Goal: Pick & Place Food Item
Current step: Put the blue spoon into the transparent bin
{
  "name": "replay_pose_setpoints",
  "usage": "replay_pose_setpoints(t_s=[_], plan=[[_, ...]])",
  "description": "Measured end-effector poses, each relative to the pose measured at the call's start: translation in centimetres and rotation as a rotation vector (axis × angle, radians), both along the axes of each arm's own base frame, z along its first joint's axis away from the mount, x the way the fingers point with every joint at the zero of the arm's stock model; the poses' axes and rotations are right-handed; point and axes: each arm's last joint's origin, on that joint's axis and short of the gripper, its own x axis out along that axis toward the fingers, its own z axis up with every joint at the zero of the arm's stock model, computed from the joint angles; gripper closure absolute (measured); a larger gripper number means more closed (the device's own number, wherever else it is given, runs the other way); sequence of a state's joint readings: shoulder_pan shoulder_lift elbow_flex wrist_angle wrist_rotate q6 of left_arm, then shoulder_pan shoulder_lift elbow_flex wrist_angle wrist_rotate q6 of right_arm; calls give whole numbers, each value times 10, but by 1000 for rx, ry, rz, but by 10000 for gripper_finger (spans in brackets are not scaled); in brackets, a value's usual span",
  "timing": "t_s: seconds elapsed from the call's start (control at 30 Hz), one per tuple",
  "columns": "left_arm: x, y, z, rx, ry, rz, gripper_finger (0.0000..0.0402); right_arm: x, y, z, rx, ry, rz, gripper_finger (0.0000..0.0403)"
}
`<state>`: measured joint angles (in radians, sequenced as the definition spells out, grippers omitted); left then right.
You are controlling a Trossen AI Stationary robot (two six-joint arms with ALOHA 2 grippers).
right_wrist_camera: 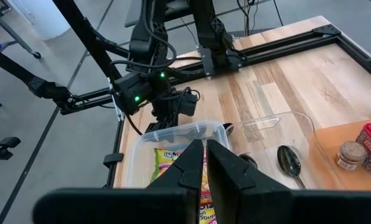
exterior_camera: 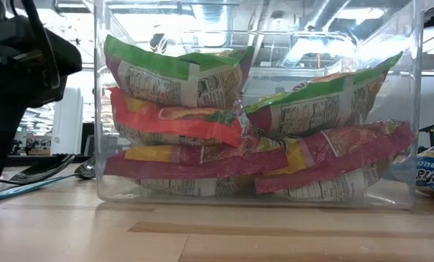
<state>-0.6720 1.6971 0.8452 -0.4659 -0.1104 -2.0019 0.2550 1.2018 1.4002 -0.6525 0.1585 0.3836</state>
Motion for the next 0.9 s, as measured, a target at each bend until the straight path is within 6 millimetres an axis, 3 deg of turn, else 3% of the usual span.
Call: replay_pose_setpoints(t_s=[0.47,0.77,0.9], plan=[[-8,6,-1,65,65,2,385,0,0,0,2,-1,-1,385],[-26,23,13,201,139,51,395,0,0,0,2,-2,-1,385],[-31,29,29,228,97,87,395,0,0,0,2,-1,0,385]])
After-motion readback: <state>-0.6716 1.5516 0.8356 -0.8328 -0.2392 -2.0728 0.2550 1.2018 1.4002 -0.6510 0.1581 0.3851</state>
